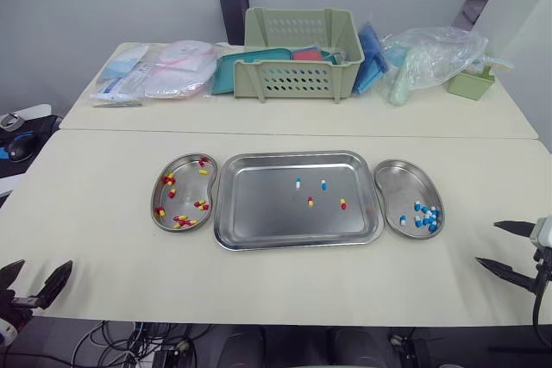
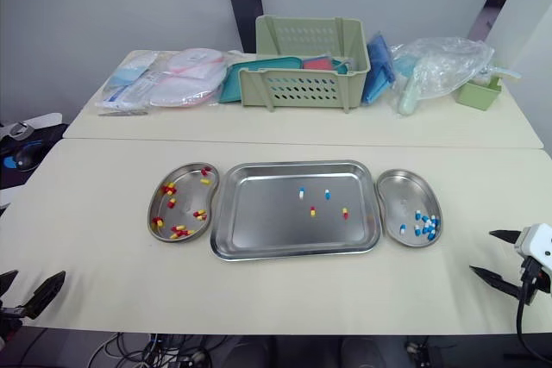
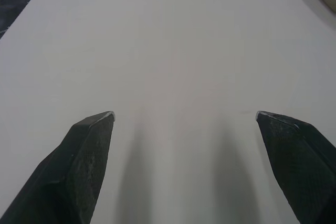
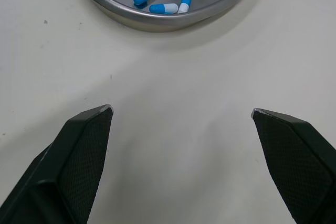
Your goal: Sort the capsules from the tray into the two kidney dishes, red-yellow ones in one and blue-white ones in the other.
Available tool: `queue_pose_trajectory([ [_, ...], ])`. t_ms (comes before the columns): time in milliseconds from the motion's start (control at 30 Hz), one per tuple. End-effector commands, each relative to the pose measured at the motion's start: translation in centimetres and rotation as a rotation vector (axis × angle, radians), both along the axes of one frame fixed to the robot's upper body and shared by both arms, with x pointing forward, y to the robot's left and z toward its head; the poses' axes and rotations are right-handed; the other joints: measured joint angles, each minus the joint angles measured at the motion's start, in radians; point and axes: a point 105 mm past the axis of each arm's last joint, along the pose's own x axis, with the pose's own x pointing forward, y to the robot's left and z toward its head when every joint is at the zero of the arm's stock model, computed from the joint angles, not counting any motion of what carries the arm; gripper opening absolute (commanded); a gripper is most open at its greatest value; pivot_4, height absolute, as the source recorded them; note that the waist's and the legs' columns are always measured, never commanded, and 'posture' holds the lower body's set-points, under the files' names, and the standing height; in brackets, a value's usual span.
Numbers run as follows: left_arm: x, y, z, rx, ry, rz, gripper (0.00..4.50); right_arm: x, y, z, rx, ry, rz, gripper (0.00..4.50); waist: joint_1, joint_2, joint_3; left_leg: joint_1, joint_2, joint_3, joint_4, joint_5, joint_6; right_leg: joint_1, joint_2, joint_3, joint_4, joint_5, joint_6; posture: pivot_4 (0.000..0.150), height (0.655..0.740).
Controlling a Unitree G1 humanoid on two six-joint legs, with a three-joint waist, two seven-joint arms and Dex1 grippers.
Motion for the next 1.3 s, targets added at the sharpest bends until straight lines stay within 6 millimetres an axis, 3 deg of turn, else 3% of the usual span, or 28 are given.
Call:
queue_pose_trajectory([
  [33, 0.1, -0.1, 0.6, 0.022, -0.01, -0.016, 4.5, -0.1, 0.1, 0.8, 0.001, -0.033, -0.001, 4.47, 0.0, 0.0, 0.0, 0.0, 0.0, 0.0, 0.0, 0.0, 0.0, 0.0, 0.0, 0.0, 0.0, 0.0, 0.0, 0.15, 0.74],
  [1000, 0.7, -1.3, 1.0, 0.031, -0.023, -0.083, 4.5, -0.3, -1.1, 0.8, -0.02, -0.053, -0.013, 4.47, 0.0, 0.0, 0.0, 0.0, 0.0, 0.0, 0.0, 0.0, 0.0, 0.0, 0.0, 0.0, 0.0, 0.0, 0.0, 0.15, 0.74],
  [1100, 0.6, -1.5, 1.2, 0.03, -0.023, -0.089, 4.5, 0.0, 0.2, 1.4, 0.008, -0.092, 0.033, 4.47, 0.0, 0.0, 0.0, 0.0, 0.0, 0.0, 0.0, 0.0, 0.0, 0.0, 0.0, 0.0, 0.0, 0.0, 0.0, 0.15, 0.74],
  [1300, 0.4, -2.3, 0.7, 0.015, -0.003, -0.112, 4.5, -0.1, 5.6, 2.4, 0.094, -0.122, 0.188, 4.47, 0.0, 0.0, 0.0, 0.0, 0.0, 0.0, 0.0, 0.0, 0.0, 0.0, 0.0, 0.0, 0.0, 0.0, 0.0, 0.15, 0.74],
])
